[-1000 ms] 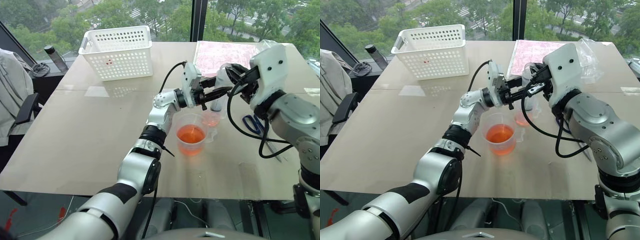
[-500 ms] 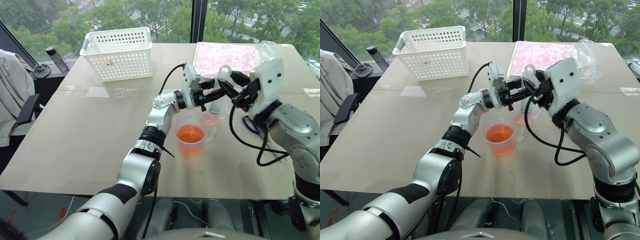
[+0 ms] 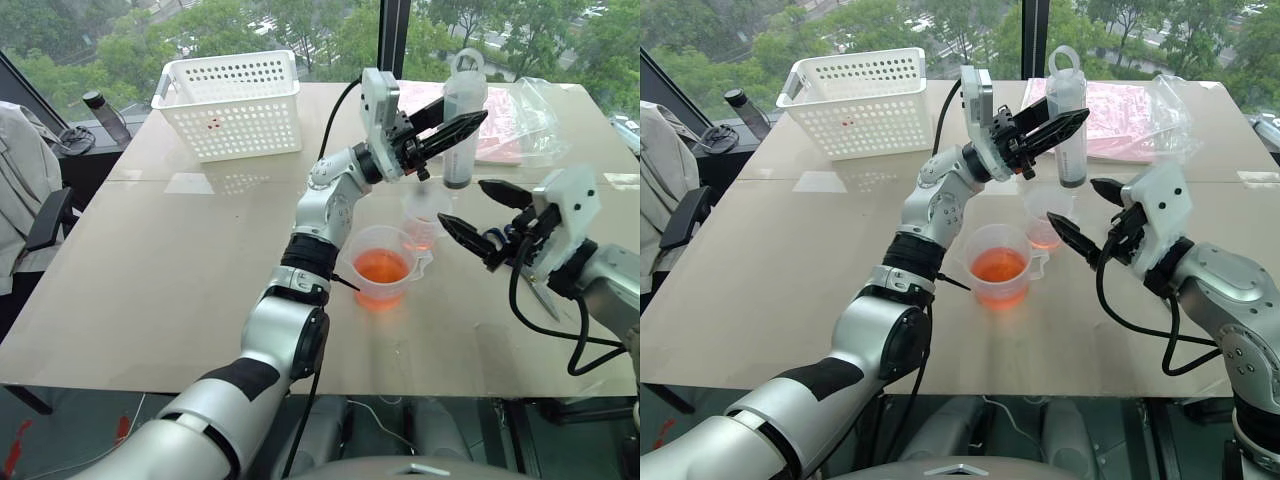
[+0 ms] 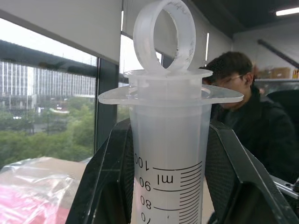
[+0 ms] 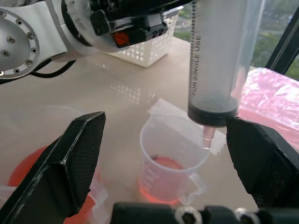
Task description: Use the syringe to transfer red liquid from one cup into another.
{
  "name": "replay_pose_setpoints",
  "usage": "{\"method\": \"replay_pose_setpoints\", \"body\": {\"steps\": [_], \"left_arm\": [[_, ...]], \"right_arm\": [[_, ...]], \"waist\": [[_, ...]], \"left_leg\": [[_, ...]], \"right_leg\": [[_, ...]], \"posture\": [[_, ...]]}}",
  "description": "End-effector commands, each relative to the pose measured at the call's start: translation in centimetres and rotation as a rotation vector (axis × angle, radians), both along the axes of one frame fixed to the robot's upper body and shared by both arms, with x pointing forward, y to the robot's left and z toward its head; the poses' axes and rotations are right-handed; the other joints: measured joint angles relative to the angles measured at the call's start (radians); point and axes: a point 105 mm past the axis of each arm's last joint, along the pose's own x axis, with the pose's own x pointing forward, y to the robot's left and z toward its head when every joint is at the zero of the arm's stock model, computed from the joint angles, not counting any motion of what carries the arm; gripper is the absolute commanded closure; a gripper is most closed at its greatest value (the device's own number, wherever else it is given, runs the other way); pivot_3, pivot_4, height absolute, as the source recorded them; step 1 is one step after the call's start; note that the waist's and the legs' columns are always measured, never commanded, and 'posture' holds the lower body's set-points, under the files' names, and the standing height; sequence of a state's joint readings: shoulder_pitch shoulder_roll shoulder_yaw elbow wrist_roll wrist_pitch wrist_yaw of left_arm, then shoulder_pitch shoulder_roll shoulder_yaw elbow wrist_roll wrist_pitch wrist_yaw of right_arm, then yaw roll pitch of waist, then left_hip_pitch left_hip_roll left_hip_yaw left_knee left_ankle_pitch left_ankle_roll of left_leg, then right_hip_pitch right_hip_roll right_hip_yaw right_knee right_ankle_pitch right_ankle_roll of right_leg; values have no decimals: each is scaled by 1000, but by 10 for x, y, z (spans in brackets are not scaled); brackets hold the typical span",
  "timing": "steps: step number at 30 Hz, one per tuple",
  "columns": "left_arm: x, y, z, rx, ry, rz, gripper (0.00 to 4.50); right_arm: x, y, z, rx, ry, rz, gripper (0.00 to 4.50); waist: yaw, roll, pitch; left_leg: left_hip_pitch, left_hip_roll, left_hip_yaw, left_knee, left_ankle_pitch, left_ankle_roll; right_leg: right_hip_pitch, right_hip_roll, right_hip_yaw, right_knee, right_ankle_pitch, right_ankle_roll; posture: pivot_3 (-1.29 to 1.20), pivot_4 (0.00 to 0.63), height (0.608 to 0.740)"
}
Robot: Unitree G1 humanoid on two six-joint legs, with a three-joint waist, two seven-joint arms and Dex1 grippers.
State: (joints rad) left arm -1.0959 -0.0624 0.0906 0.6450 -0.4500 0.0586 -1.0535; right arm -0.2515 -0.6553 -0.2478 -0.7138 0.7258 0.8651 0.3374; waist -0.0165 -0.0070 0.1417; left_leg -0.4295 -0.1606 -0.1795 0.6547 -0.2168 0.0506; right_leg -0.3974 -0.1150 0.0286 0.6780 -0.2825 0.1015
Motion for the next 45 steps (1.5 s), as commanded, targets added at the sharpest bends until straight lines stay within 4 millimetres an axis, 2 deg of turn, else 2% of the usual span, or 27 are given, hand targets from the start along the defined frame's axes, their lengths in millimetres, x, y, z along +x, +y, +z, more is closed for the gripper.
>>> {"method": "replay_pose_setpoints", "body": {"steps": [1,4,15,16,19,20,21,22,23,26,28,33,37,40,43,45], "left_arm": [[-14,4,23,-29,-59,-48,3030],[-21,8,22,-13,-56,-72,3030],[-48,11,14,42,-58,-141,3030],[-49,11,14,47,-61,-142,3030],[-51,11,14,40,-61,-138,3030],[-51,11,14,41,-62,-138,3030],[-52,11,14,41,-66,-139,3030],[-53,13,15,37,-61,-145,2542],[-55,14,14,41,-72,-146,2020],[-56,17,15,43,-70,-140,883],[-52,20,15,61,-60,-97,0],[-52,50,19,114,-55,1,0],[-56,76,10,272,-63,118,0],[-68,100,-1,448,6,206,0],[-99,118,-12,565,67,81,0],[-110,127,-16,589,86,88,0]], "right_arm": [[6,-3,16,34,-81,-43,84],[9,4,31,93,-124,-18,84],[10,37,58,123,-164,110,84],[10,39,58,125,-162,117,597],[10,42,59,128,-146,135,1746],[10,43,59,130,-142,139,2337],[10,43,59,129,-140,141,2675],[10,43,59,133,-137,142,2895],[10,43,60,137,-136,145,2895],[11,41,62,145,-130,146,2917],[11,38,62,144,-125,140,2918],[13,17,60,140,-90,86,2929],[4,-4,51,133,21,51,2929],[-7,-24,33,153,168,-11,2929],[-18,-40,5,178,340,-86,2932],[-26,-46,-14,167,437,-115,2932]], "waist": [[0,0,0],[-3,0,0],[2,0,0],[2,0,0],[3,0,0],[3,0,0],[3,0,0],[3,0,0],[2,0,0],[2,0,0],[2,0,0],[1,0,0],[1,1,0],[2,0,0],[3,1,0],[4,1,1]], "left_leg": [[0,0,0,0,0,0],[0,0,0,0,0,0],[0,0,1,0,0,0],[0,0,1,0,0,0],[0,0,1,0,0,0],[0,0,1,0,0,0],[0,0,1,0,0,0],[0,0,1,0,0,0],[0,0,1,0,0,0],[0,0,1,0,0,0],[0,0,1,-1,0,0],[0,0,1,-1,0,0],[0,0,1,-1,0,0],[0,1,1,-2,0,0],[0,1,1,-3,0,0],[0,1,1,-3,0,0]], "right_leg": [[0,1,0,0,0,0],[0,2,1,0,0,0],[-1,3,1,0,0,0],[-1,3,1,0,0,0],[-1,3,1,0,0,0],[-1,3,1,0,0,0],[-1,3,1,0,0,0],[-1,3,1,0,0,0],[-1,2,1,0,0,0],[-1,2,1,0,0,0],[-1,2,1,0,0,0],[-1,0,2,0,0,0],[-1,0,2,0,0,0],[-1,-1,2,0,0,0],[-1,-1,2,0,0,-1],[-1,-1,2,-1,0,-1]], "posture": [[0,150,740],[0,150,740],[0,150,740],[0,150,740],[0,150,740],[0,150,740],[0,150,740],[0,150,740],[0,150,740],[0,150,740],[0,150,740],[0,150,740],[0,150,740],[0,150,740],[0,150,740],[0,150,740]]}}
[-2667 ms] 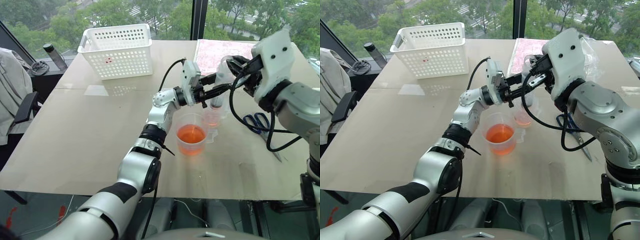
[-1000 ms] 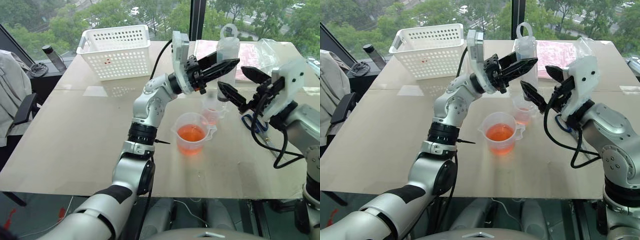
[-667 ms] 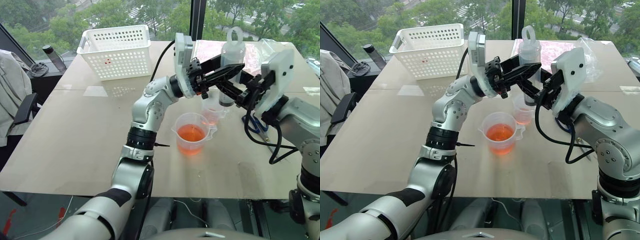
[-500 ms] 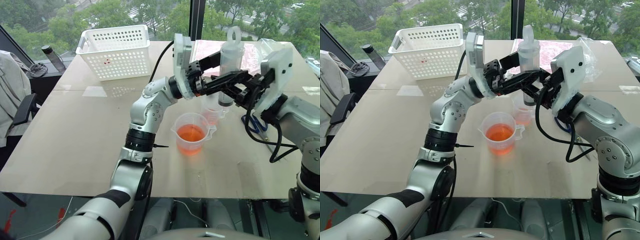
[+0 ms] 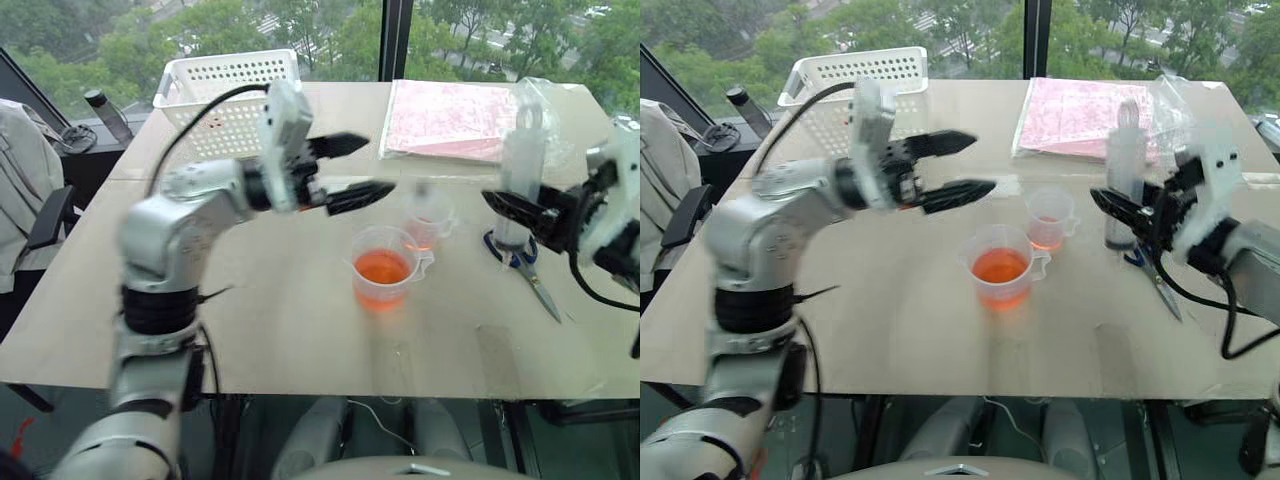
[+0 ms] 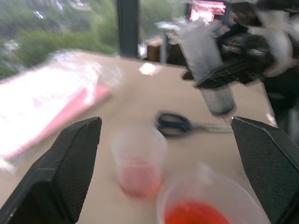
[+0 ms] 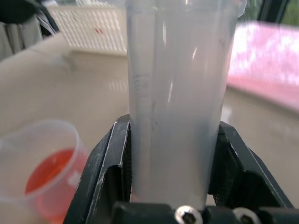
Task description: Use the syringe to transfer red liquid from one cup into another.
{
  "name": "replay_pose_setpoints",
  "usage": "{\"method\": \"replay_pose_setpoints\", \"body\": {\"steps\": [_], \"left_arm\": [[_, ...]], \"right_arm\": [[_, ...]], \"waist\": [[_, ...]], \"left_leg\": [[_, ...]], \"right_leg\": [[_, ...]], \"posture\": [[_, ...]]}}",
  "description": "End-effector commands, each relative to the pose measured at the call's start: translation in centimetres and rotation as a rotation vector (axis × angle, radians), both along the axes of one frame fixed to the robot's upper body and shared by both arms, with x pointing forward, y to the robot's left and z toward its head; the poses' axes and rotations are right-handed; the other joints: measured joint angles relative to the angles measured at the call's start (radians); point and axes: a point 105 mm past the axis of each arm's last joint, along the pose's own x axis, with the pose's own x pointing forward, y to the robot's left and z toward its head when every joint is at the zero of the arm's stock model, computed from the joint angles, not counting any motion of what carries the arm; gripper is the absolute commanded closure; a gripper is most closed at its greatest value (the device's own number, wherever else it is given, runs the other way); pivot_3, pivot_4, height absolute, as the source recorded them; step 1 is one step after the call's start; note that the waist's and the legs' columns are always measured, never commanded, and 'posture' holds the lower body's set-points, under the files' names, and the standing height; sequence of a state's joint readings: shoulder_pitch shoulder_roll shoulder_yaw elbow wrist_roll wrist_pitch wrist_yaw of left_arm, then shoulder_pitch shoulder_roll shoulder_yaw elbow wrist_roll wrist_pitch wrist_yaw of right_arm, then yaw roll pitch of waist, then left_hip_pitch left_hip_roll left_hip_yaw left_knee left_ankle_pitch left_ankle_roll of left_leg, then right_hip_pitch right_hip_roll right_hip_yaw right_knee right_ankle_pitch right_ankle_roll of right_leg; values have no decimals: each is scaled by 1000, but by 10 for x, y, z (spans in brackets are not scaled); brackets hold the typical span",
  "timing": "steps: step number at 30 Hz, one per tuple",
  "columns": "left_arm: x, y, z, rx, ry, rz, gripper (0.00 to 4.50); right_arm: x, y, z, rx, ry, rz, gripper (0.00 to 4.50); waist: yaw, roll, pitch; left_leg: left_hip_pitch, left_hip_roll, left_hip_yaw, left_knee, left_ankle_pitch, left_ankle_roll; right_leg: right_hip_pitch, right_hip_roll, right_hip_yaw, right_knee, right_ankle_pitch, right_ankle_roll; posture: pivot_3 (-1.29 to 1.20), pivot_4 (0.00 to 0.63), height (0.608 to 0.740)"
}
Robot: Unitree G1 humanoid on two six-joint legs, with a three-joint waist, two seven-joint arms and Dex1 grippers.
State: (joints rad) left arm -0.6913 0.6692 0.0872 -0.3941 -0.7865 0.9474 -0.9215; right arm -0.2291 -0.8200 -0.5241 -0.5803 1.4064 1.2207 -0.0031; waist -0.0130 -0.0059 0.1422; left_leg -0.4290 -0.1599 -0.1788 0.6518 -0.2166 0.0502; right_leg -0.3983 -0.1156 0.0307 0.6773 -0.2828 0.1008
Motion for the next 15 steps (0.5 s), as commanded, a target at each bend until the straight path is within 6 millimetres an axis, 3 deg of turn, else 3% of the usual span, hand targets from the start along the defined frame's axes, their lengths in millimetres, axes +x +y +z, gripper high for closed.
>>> {"method": "replay_pose_setpoints", "body": {"steps": [1,8,15], "left_arm": [[-29,10,3,15,10,-56,0],[-60,46,-31,75,143,32,0],[-76,52,-33,82,139,19,0]], "right_arm": [[-13,-7,-15,1,102,-26,2932],[-1,-17,-76,-9,324,-116,2932],[9,-20,-90,-27,390,-89,2932]], "waist": [[1,0,0],[-2,0,1],[14,1,3]], "left_leg": [[1,0,0,0,0,0],[13,4,9,-6,-3,4],[13,5,11,-9,-3,4]], "right_leg": [[1,0,0,0,0,0],[6,2,9,-1,0,0],[6,3,10,-3,0,-1]], "posture": [[0,150,740],[0,150,740],[0,150,740]]}}
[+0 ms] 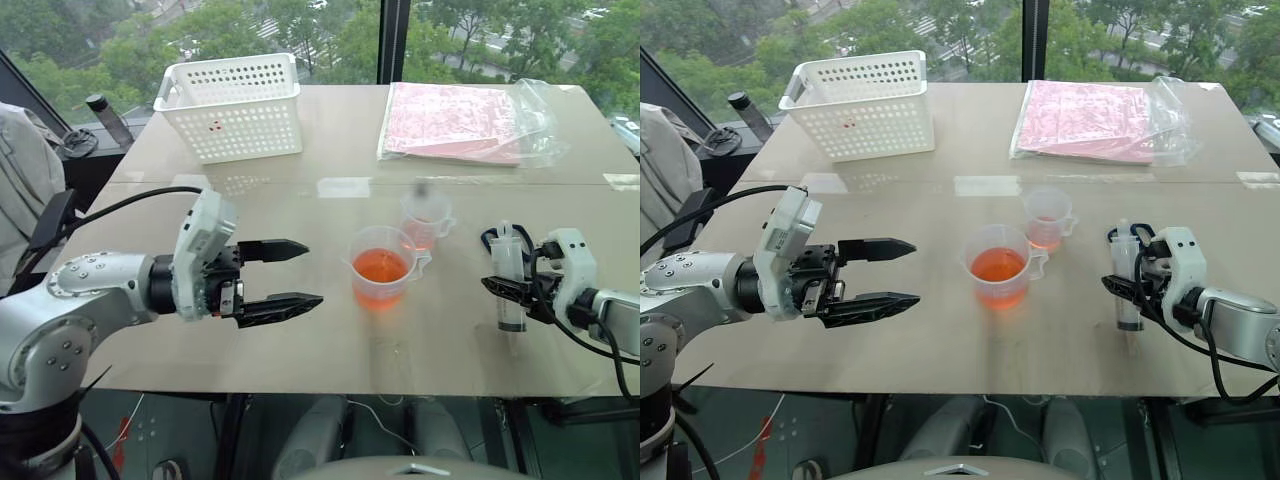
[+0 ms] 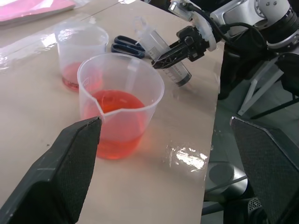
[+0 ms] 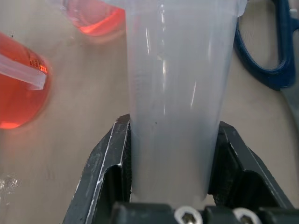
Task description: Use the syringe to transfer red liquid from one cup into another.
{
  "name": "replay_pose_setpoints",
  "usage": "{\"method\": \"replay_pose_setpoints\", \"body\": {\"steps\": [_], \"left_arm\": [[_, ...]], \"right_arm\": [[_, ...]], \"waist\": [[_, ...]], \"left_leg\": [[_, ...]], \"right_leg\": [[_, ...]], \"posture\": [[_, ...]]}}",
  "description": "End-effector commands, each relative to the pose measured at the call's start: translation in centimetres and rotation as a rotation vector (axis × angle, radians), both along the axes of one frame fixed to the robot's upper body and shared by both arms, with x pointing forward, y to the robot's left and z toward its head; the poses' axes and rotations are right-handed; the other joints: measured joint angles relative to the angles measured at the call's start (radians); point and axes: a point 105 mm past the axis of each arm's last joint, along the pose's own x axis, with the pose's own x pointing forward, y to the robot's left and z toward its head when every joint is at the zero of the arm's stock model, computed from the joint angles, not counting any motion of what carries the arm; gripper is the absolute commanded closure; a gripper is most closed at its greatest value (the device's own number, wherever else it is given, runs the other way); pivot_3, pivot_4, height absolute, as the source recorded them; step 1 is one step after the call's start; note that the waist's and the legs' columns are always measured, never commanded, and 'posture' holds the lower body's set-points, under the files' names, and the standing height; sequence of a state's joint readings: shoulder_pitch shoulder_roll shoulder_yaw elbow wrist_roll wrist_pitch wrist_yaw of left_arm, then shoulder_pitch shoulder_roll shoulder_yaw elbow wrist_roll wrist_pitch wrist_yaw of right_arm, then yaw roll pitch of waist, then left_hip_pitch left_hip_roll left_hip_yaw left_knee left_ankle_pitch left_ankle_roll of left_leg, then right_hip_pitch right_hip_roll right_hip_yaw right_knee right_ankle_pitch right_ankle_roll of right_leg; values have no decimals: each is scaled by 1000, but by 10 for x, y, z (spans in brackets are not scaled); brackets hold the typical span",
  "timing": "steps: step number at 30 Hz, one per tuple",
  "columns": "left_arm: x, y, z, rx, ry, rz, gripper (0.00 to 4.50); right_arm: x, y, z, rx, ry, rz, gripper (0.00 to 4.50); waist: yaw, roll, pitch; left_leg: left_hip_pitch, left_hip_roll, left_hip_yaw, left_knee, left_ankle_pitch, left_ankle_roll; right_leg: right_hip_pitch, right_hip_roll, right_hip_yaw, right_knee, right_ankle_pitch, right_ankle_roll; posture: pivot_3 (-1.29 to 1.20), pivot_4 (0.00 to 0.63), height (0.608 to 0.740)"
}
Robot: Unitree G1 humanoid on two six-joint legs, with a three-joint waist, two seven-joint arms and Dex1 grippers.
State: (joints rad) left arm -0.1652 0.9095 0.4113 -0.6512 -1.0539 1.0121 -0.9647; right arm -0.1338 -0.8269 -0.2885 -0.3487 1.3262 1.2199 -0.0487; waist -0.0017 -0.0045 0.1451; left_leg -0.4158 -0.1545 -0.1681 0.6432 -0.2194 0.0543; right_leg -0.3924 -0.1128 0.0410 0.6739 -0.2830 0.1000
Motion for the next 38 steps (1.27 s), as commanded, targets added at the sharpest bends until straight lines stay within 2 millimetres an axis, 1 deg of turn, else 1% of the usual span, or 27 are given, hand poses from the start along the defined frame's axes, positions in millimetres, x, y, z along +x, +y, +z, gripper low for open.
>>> {"method": "replay_pose_setpoints", "body": {"steps": [1,5,7,8,9,10,11,12,14,17,20,21,24,27,29,31,34,38], "left_arm": [[-8,-3,17,-14,-90,-36,0],[-11,-4,23,-10,-106,-53,0],[-11,-3,22,-4,-104,-59,0],[-11,-2,22,-5,-102,-59,0],[-11,-2,22,-5,-100,-59,0],[-10,-2,21,-4,-102,-61,0],[-10,-2,21,-6,-101,-61,0],[-9,-2,20,-7,-101,-58,0],[-7,-1,19,-8,-98,-55,0],[1,3,16,-9,-97,-22,0],[11,11,15,-13,-96,25,0],[15,14,15,-16,-97,42,0],[25,26,10,-24,-84,114,0],[31,39,1,-10,-80,173,0],[36,47,-4,-11,-82,225,0],[38,60,-16,-2,-66,293,0],[37,76,-32,21,-51,366,0],[36,88,-43,30,-45,436,0]], "right_arm": [[2,-2,3,-17,-1,29,2932],[1,-2,-3,-12,34,60,2932],[-2,-3,-6,-11,51,77,1865],[-3,-5,-7,-14,57,78,1451],[-3,-6,-8,-16,59,79,933],[-5,-9,-8,-29,57,73,588],[-6,-13,-6,-44,40,71,138],[-8,-15,-1,-48,5,75,52],[-10,-17,8,-48,-79,81,52],[-27,-15,24,-69,-233,153,52],[-60,-17,36,-122,-375,242,52],[-68,-16,40,-96,-412,249,52],[-91,-21,49,-129,-508,282,52],[-107,-33,47,-237,-536,285,52],[-119,-40,42,-278,-531,294,52],[-129,-48,38,-320,-542,292,52],[-136,-58,35,-376,-531,268,52],[-143,-63,30,-394,-502,275,52]], "waist": [[5,0,0],[11,0,0],[13,0,0],[13,0,0],[14,0,0],[14,0,0],[14,0,0],[14,0,0],[22,0,0],[22,0,1],[24,2,1],[23,1,1],[13,1,1],[10,1,1],[16,1,1],[17,1,1],[15,1,1],[18,1,1]], "left_leg": [[0,0,0,0,0,0],[0,0,0,-2,0,0],[0,0,0,-4,0,0],[0,1,0,-5,0,-1],[0,0,0,-6,0,-1],[0,0,0,-7,1,-2],[0,1,0,-7,2,-4],[0,1,0,-8,2,-4],[-1,1,-1,-8,2,-4],[-1,0,0,-8,2,-3],[-1,1,-1,-10,2,-4],[-1,1,-1,-10,2,-4],[0,2,0,-10,0,-1],[2,2,4,-10,-1,1],[2,3,4,-10,-1,0],[2,3,3,-10,-2,-1],[2,4,4,-11,-2,-2],[2,4,4,-11,-4,-4]], "right_leg": [[0,0,0,-1,0,0],[0,0,0,-3,0,0],[0,0,0,-5,0,0],[0,0,0,-6,0,0],[0,0,0,-7,0,0],[0,0,0,-7,0,0],[0,0,0,-8,0,0],[0,0,0,-9,0,0],[0,-1,0,-11,0,0],[0,-1,0,-12,0,0],[0,0,-1,-12,0,0],[0,0,-1,-12,0,0],[0,1,0,-12,0,0],[1,2,3,-11,0,0],[1,3,3,-11,0,0],[1,3,3,-11,0,0],[0,2,4,-11,0,0],[0,2,4,-12,0,0]], "posture": [[0,150,740],[0,150,740],[0,150,740],[0,150,740],[0,150,740],[0,150,740],[0,150,740],[0,150,740],[0,150,740],[0,150,740],[0,150,740],[0,150,740],[0,150,740],[0,150,740],[0,150,740],[0,150,740],[0,150,740],[0,150,740]]}}
